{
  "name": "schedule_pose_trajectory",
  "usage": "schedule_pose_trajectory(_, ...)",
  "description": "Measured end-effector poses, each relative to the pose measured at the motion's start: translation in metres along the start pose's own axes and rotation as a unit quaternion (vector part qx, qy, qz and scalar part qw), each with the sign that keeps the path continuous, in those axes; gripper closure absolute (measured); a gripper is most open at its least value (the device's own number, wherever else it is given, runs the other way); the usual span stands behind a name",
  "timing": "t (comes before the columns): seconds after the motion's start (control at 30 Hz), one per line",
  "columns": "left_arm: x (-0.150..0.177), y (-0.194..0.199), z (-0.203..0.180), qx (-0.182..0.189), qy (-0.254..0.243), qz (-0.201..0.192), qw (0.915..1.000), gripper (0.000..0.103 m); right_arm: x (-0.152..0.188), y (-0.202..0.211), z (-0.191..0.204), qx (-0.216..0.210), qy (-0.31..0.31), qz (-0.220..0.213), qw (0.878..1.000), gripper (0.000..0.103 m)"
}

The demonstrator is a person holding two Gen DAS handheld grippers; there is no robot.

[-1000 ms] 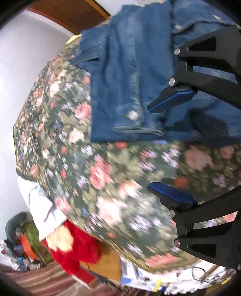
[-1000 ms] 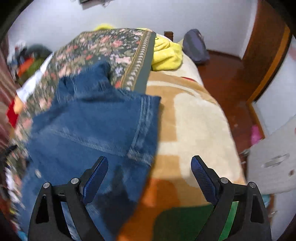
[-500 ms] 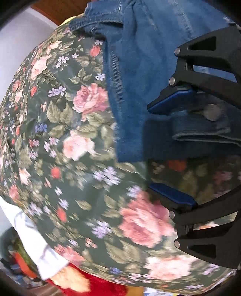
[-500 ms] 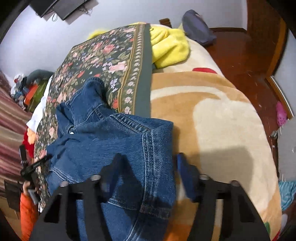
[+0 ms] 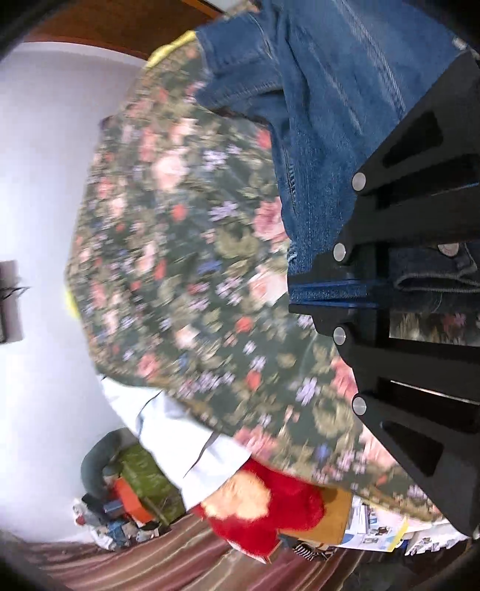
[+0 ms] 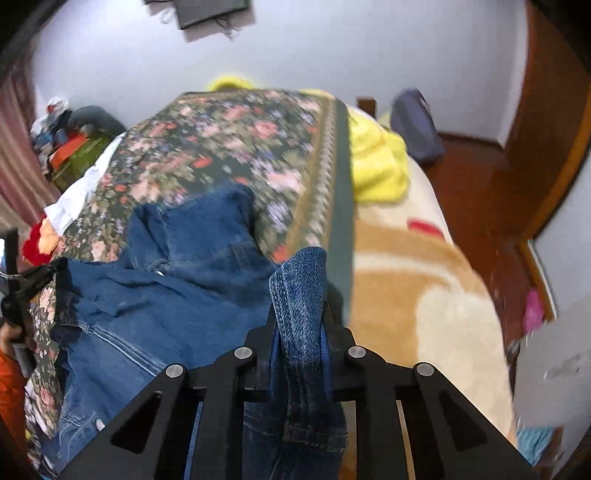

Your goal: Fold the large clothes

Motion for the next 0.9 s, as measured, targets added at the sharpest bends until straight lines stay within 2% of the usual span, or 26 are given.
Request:
schedule_pose_trajectory(0.07,-0.002,0.017,0.012,-0.007,0.008,-0.014,0.9998,0.097,-0.014,0.004,0.015,-0.003,0.019,-0.009,1.000,0.088)
schedule_pose_trajectory(0.2,-0.012,0.025,0.037,-0.036,0.019,-0.030,0.9987,0.097,-0.044,0.001,0.049,-0.009,0.047,-0.027,0.998,0.088)
schedule_pose_trajectory(0.33,-0.007,0.008,0.068,-0.060,0.042,-0.004,0.9973,0.097,-0.072,-0.015,0.077,-0.020,0.048,-0.031,0.998,0.088)
schedule_pose_trajectory(0.47,0.004,-0.027,0.094,-0.070,0.065,0.028,0.9950,0.097,-0.091,-0.046,0.096,-0.006,0.054,-0.025,0.998,0.088)
schedule_pose_trajectory(0.57,0.012,-0.048,0.104,-0.070,0.076,0.042,0.9938,0.096,-0.095,-0.074,0.096,0.030,0.061,-0.001,0.998,0.087)
schedule_pose_trajectory(0.67,0.016,-0.064,0.106,-0.078,0.078,0.060,0.9921,0.093,-0.092,-0.099,0.086,0.041,0.063,0.034,0.997,0.085)
schedule_pose_trajectory(0.73,0.022,-0.081,0.107,-0.088,0.079,0.083,0.9895,0.091,-0.088,-0.110,0.078,0.046,0.058,0.049,0.996,0.073)
schedule_pose_trajectory(0.77,0.024,-0.086,0.108,-0.089,0.081,0.091,0.9885,0.090,-0.087,-0.113,0.074,0.056,0.056,0.050,0.996,0.056)
schedule_pose_trajectory(0.8,0.026,-0.092,0.108,-0.087,0.086,0.098,0.9877,0.089,-0.087,-0.114,0.069,0.074,0.055,0.047,0.995,0.034)
schedule_pose_trajectory(0.87,0.027,-0.092,0.108,-0.085,0.087,0.092,0.9883,0.089,-0.089,-0.110,0.059,0.108,0.057,0.029,0.992,0.020)
schedule_pose_trajectory(0.9,0.028,-0.089,0.107,-0.086,0.083,0.092,0.9885,0.088,-0.088,-0.108,0.057,0.106,0.062,0.029,0.992,0.020)
Point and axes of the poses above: each gripper's, at about its wrist camera, not at the fingertips, and y roughly against the way its jaws point, z to its left, x to its underside, the point moved 8 cm from there along -y, roughly the way its jaws point, and after that the axes turned 11 degrees about z, right-handed, at the moved point
